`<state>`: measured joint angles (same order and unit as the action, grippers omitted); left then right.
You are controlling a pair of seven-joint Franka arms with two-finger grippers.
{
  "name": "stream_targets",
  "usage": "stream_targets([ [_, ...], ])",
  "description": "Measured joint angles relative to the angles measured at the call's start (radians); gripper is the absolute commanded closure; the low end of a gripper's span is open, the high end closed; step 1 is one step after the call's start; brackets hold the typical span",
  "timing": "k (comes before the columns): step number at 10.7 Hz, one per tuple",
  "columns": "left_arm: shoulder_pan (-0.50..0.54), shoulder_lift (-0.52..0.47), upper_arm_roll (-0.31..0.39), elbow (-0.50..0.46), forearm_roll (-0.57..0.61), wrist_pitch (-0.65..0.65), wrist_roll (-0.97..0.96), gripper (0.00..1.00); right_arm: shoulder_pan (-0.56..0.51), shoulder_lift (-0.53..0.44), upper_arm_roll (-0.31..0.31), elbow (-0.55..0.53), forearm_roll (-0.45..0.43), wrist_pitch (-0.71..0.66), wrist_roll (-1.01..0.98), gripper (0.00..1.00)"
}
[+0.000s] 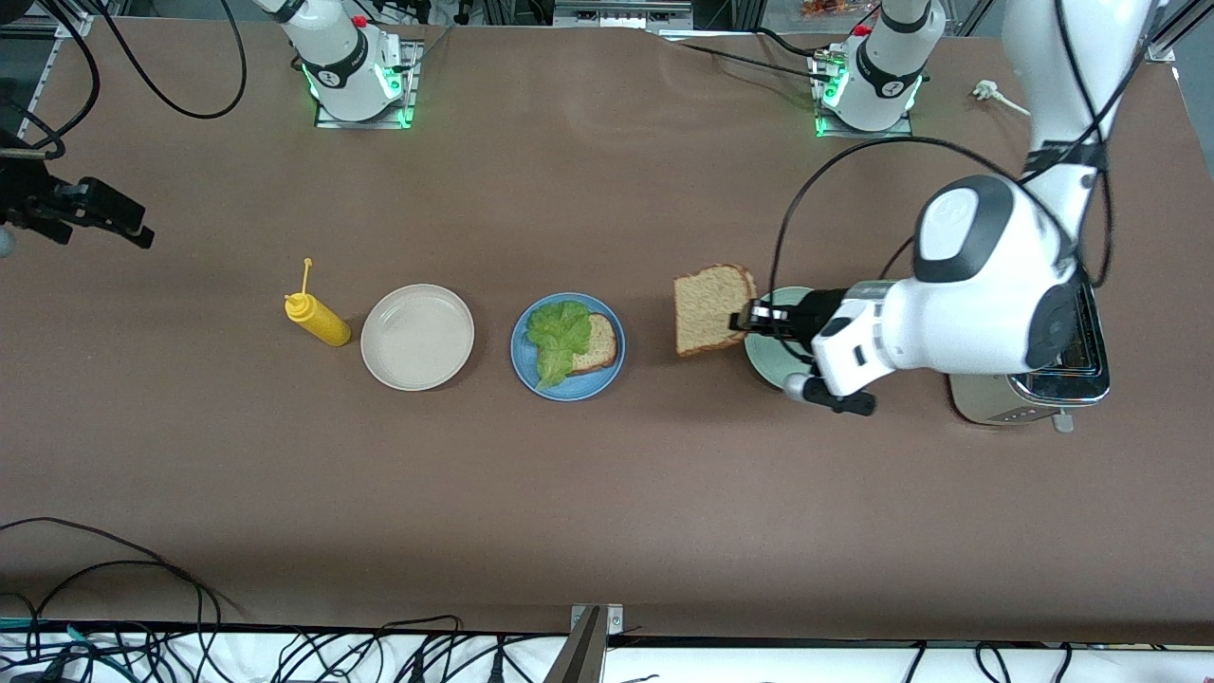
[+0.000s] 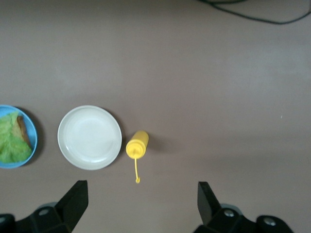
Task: Make sandwich in blue plate with both arms
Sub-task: 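Carry the bread slice over the blue plate with the left gripper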
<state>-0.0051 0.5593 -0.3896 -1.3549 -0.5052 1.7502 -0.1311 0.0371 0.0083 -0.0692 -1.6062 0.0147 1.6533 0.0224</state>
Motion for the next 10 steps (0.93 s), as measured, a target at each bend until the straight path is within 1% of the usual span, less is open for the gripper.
stream_targets([
  [3, -0.027, 0.105, -0.111, -0.001, -0.009, 0.162, -0.135, 1.0, 0.0, 0.034, -0.002, 0.0, -0.002, 0.045, 0.0, 0.0],
  [5, -0.044, 0.165, -0.173, -0.002, -0.009, 0.254, -0.17, 1.0, 0.002, 0.039, -0.001, 0.0, -0.022, 0.05, -0.001, 0.0],
  [7, -0.06, 0.222, -0.203, -0.003, -0.009, 0.293, -0.179, 1.0, 0.017, 0.041, 0.007, 0.0, -0.082, 0.05, -0.001, 0.0],
  [10, -0.104, 0.291, -0.224, -0.004, -0.009, 0.405, -0.216, 1.0, 0.031, 0.047, 0.028, 0.001, -0.112, 0.053, 0.0, 0.0],
])
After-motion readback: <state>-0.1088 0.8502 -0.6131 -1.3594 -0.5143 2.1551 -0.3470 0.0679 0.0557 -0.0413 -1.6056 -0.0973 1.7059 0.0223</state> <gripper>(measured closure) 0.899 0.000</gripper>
